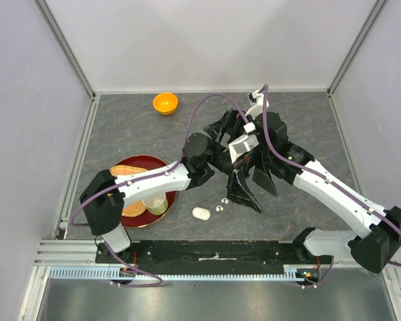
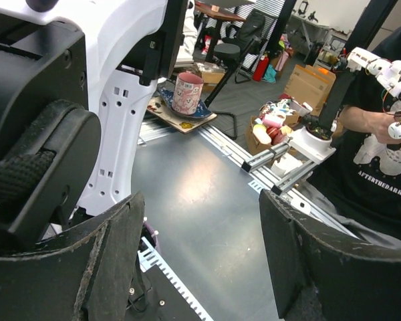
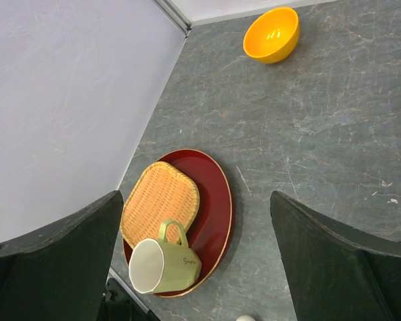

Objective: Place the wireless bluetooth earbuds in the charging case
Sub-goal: Pick up the charging case at the center of the board.

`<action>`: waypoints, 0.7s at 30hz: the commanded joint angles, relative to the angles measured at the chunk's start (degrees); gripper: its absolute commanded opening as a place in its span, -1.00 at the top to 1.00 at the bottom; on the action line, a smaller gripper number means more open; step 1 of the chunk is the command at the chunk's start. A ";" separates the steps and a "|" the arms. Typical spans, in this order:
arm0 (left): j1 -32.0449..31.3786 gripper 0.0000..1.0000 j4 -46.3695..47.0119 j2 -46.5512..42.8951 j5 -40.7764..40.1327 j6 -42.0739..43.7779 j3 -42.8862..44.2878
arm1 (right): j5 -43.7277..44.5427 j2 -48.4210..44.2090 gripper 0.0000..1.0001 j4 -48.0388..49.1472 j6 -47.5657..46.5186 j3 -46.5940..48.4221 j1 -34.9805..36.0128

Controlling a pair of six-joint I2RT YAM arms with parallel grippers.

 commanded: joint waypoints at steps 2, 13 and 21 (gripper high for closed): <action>-2.33 -0.50 -1.48 2.78 2.99 -2.76 5.37 | -5.65 2.62 -0.96 3.43 -1.37 1.50 0.82; -1.89 -0.48 -19.05 -5.03 -3.77 13.58 -0.15 | 9.86 -3.16 -0.96 -2.89 -4.53 0.63 0.47; -1.80 -0.68 -32.07 -17.95 -15.10 27.03 -7.88 | 14.91 -6.78 -0.96 -11.50 -1.19 0.36 -6.30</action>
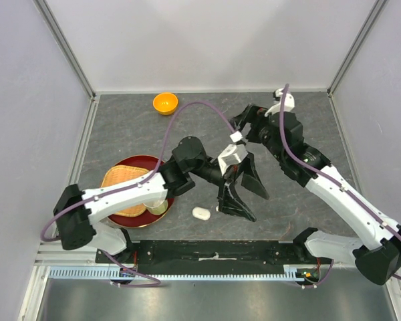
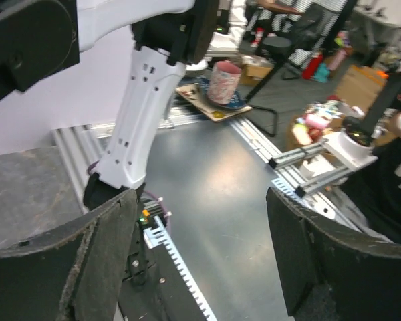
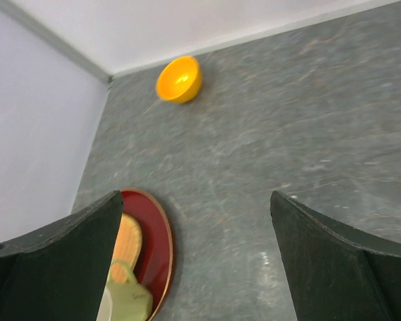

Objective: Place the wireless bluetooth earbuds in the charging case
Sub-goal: Pick up the charging case at the center of the board.

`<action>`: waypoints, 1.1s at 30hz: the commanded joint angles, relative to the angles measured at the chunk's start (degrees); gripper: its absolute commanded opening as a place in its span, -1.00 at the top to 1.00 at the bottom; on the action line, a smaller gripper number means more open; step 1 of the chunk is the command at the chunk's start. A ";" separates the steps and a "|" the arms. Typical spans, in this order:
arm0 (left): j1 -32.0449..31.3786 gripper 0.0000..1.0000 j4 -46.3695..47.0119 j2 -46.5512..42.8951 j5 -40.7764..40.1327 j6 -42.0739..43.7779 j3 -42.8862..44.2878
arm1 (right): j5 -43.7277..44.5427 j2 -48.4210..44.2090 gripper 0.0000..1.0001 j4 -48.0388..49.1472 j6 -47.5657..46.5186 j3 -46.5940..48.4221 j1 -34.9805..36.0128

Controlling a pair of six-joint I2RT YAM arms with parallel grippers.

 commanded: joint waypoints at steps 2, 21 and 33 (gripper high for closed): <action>-0.18 -0.73 -9.30 -9.90 -13.61 10.30 -4.88 | 2.87 -1.90 -0.96 -6.89 2.07 1.08 -2.32; -0.09 -0.82 -32.39 -46.04 -82.37 1.61 -21.51 | -23.15 -13.42 -0.96 -11.92 -5.82 -19.92 2.06; -0.01 -0.83 -52.80 -42.09 -97.86 -7.10 -14.22 | -17.52 -14.81 -0.96 4.32 -28.87 -29.30 16.92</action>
